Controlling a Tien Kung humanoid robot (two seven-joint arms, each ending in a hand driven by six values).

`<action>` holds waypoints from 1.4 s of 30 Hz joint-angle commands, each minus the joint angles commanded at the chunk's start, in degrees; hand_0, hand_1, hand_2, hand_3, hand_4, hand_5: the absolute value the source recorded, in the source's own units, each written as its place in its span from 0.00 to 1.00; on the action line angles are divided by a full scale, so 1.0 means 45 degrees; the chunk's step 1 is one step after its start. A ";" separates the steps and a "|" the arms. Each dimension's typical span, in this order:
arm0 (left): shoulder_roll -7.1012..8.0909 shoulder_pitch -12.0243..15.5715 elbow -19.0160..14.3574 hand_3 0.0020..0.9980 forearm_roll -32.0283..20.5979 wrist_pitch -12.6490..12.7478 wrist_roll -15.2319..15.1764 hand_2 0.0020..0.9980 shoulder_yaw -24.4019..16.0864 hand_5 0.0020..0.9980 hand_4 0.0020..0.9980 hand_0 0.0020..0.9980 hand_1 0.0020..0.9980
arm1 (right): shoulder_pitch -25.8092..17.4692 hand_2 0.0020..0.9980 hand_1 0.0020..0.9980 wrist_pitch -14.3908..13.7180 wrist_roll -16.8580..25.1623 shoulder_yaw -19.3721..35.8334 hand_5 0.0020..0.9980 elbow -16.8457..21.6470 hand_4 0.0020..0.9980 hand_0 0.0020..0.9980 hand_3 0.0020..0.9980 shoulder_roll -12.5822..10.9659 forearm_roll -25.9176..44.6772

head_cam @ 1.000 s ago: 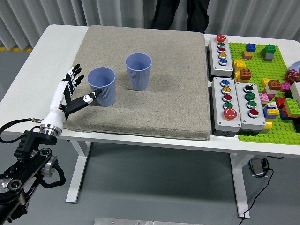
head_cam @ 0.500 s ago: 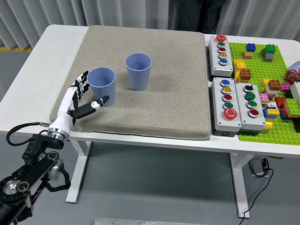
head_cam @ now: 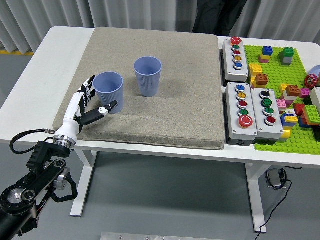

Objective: Pick cup pour cup place

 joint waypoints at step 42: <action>-0.0504 -0.1216 0.1457 1.00 0.0264 0.0147 0.0042 1.00 0.0562 0.23 0.92 0.94 0.92 | 0.0178 0.63 0.69 -0.0028 0.0043 -0.0088 0.38 -0.0016 0.06 0.70 0.60 -0.0060 0.0189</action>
